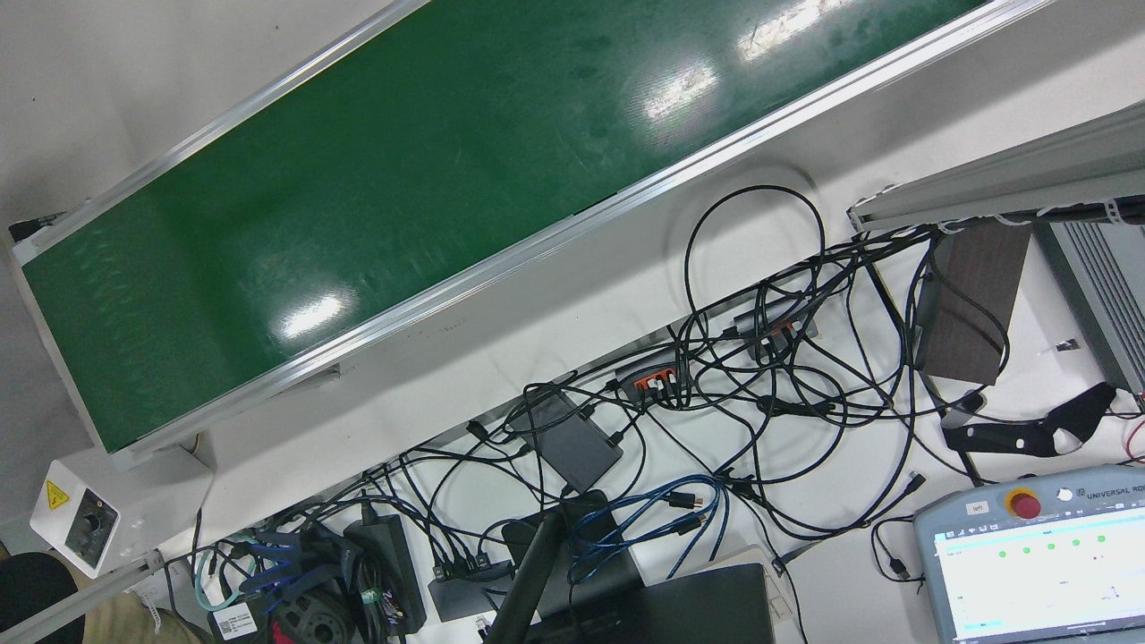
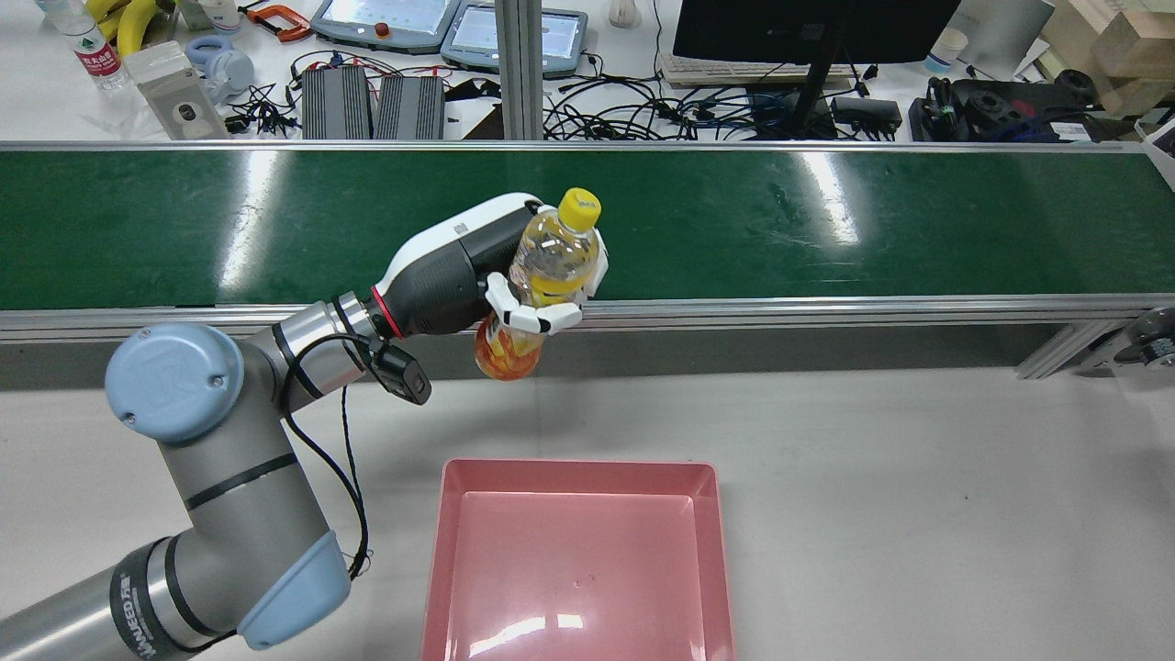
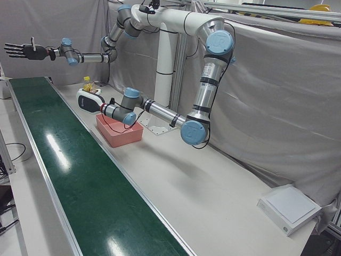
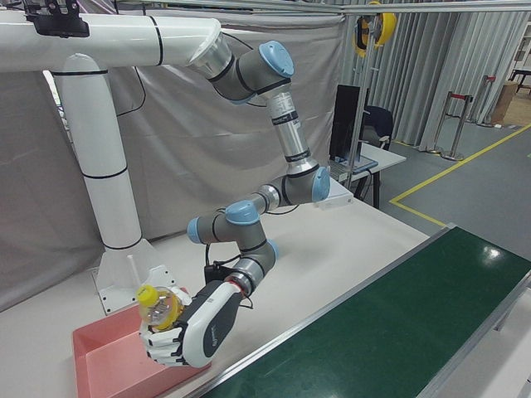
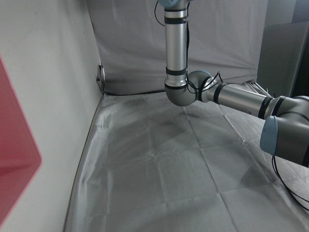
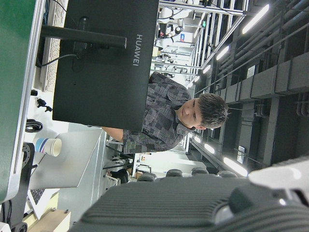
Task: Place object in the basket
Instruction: 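Lift the bottle off the belt and carry it over the pink tray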
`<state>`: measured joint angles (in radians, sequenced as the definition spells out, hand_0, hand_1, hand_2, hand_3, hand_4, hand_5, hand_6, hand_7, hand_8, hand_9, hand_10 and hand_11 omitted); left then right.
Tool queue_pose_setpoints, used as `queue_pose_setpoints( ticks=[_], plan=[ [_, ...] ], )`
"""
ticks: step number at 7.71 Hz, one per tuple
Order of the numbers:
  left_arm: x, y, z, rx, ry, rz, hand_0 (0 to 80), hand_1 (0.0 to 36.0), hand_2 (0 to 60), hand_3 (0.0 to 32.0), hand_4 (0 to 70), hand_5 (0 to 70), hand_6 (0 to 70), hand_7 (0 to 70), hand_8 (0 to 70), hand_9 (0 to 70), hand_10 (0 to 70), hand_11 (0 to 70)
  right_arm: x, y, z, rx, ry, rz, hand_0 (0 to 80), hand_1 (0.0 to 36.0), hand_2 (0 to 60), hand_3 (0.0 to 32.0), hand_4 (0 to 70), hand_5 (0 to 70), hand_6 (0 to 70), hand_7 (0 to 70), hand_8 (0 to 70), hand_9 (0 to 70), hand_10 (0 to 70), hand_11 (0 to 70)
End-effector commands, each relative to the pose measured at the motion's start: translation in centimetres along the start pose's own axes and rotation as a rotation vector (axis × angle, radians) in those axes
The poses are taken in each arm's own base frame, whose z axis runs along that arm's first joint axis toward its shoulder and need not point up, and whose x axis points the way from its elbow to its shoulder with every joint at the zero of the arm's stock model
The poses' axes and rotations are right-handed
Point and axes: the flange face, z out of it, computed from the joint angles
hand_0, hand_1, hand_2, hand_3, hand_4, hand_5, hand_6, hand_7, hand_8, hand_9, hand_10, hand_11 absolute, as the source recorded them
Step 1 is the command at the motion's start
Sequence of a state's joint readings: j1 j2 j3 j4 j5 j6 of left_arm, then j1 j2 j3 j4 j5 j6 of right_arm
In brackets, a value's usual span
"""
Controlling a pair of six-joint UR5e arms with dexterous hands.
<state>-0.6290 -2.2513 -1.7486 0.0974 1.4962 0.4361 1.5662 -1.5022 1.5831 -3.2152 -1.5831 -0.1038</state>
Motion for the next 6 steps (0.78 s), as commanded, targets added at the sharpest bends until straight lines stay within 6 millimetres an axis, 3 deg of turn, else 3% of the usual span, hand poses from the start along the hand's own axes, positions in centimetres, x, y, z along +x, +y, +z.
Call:
queue_pose_setpoints(
  ticks=[1, 2, 3, 4, 5, 6],
  plan=[
    [-11.2, 4.2, 0.1, -0.07, -0.106, -0.066, 48.7, 19.5, 60.0, 0.0, 70.0, 70.0, 70.0, 70.0, 68.4, 70.0, 64.4, 70.0, 0.0, 0.0, 0.0, 0.0, 0.0, -0.001, 0.0, 0.0, 0.0, 0.0, 0.0, 0.0, 0.0, 0.0, 0.0, 0.0, 0.0, 0.0],
    [-12.6, 4.4, -0.5, -0.086, -0.115, -0.079, 48.7, 18.2, 60.0, 0.0, 70.0, 70.0, 70.0, 70.0, 65.5, 70.0, 62.3, 70.0, 0.0, -0.1, -0.1, 0.001, 0.0, -0.001, 0.0, 0.0, 0.0, 0.0, 0.0, 0.0, 0.0, 0.0, 0.0, 0.0, 0.0, 0.0],
    [-13.2, 3.7, -1.6, -0.1, -0.11, -0.08, 48.9, 14.7, 60.0, 0.0, 70.0, 58.2, 59.0, 70.0, 56.0, 70.0, 56.0, 70.0, 0.0, -0.1, -0.1, 0.001, 0.0, -0.001, 0.0, 0.0, 0.0, 0.0, 0.0, 0.0, 0.0, 0.0, 0.0, 0.0, 0.0, 0.0],
    [-13.7, 2.5, -3.5, -0.121, -0.101, -0.087, 48.8, 11.3, 23.6, 0.0, 55.5, 36.7, 29.4, 47.6, 36.3, 52.1, 43.4, 61.2, 0.0, 0.0, 0.0, 0.0, 0.0, -0.001, 0.0, 0.0, 0.0, 0.0, 0.0, 0.0, 0.0, 0.0, 0.0, 0.0, 0.0, 0.0],
    [-14.9, 0.8, -6.5, -0.117, -0.112, -0.093, 48.5, 4.6, 0.0, 0.0, 25.0, 25.0, 6.8, 17.8, 15.7, 26.0, 29.5, 43.0, 0.0, 0.0, 0.0, 0.0, 0.0, 0.001, 0.0, 0.0, 0.0, 0.0, 0.0, 0.0, 0.0, 0.0, 0.0, 0.0, 0.0, 0.0],
    [-15.1, 1.1, -6.5, -0.14, -0.102, -0.103, 48.4, 3.8, 0.0, 0.0, 15.5, 16.1, 0.0, 8.0, 10.4, 16.0, 16.0, 23.9, 0.0, -0.1, -0.1, 0.001, 0.0, 0.001, 0.0, 0.0, 0.0, 0.0, 0.0, 0.0, 0.0, 0.0, 0.0, 0.0, 0.0, 0.0]
  ],
)
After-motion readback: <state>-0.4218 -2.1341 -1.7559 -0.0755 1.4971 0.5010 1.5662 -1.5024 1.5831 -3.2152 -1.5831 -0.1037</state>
